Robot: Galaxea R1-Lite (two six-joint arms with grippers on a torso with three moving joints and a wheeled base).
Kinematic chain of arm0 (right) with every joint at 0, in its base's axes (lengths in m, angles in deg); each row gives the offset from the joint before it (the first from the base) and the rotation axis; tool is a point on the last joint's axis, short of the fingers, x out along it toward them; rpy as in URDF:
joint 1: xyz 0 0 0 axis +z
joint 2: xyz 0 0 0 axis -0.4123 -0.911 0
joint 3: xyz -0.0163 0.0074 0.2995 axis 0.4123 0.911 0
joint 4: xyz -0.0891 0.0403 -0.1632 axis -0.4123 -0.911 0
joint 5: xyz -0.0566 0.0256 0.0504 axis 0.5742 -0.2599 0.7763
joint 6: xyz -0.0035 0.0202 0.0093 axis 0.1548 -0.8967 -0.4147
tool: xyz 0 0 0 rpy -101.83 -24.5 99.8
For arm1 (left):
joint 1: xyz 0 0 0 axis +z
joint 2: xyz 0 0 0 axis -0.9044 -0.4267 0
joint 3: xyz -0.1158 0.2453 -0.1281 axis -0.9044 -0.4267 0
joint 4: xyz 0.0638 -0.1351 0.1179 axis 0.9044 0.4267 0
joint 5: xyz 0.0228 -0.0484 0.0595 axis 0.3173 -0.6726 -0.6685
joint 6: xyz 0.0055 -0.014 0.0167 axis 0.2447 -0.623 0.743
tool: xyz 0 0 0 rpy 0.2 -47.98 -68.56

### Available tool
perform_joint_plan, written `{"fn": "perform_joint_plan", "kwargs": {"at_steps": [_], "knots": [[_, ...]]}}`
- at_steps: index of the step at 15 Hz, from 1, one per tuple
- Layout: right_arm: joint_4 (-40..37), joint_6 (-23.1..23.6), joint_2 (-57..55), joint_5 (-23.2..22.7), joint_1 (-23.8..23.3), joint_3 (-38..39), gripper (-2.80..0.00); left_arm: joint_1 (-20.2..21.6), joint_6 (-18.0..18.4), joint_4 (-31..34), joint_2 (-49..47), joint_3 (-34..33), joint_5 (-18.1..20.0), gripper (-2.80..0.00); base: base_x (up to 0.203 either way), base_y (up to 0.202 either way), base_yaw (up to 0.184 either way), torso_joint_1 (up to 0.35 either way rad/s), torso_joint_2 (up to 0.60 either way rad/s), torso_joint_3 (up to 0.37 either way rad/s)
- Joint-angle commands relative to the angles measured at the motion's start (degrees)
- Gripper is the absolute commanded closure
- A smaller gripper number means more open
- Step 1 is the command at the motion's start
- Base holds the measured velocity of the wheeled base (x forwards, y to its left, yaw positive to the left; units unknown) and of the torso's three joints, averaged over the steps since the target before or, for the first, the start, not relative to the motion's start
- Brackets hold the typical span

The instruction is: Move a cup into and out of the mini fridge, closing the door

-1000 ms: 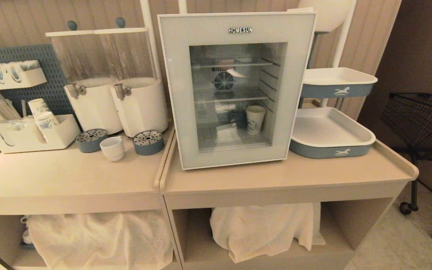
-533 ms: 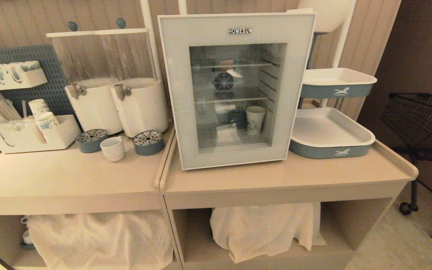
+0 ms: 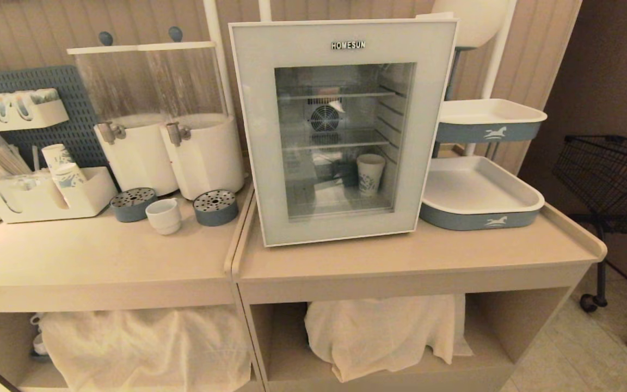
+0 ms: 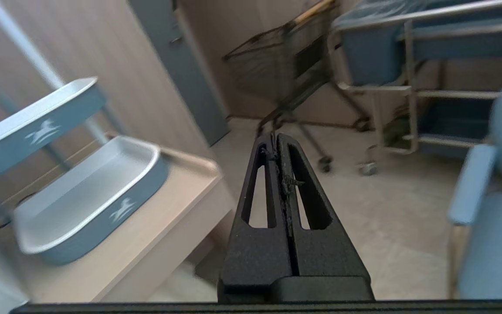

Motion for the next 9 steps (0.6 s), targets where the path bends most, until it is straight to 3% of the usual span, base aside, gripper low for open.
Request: {"fn": "perform_joint_plan", "kwargs": {"at_steps": [1, 3, 5, 8, 9], "knots": [[-0.16, 1.00, 2.44, -1.91, -2.75, -0.05, 0.00, 0.02, 0.00, -0.05, -0.09, -0.01, 0.00, 0.00, 0.000, 0.000, 0.000, 0.000, 0.00, 0.000], [-0.65, 2.52, 10.24, -9.47, -3.80, 2.14, 0.00, 0.02, 0.00, -0.05, -0.09, -0.01, 0.00, 0.00, 0.000, 0.000, 0.000, 0.000, 0.00, 0.000], [2.51, 4.37, 16.61, -19.51, -4.17, 9.08, 0.00, 0.02, 0.00, -0.05, -0.09, -0.01, 0.00, 0.00, 0.000, 0.000, 0.000, 0.000, 0.00, 0.000], [11.86, 10.20, 16.63, -37.35, -4.42, 23.53, 0.00, 0.02, 0.00, -0.05, -0.09, -0.01, 0.00, 0.00, 0.000, 0.000, 0.000, 0.000, 0.00, 0.000], [11.64, 11.91, 16.54, -39.65, -4.47, 24.38, 0.00, 0.02, 0.00, -0.05, -0.09, -0.01, 0.00, 0.00, 0.000, 0.000, 0.000, 0.000, 0.00, 0.000]]}}
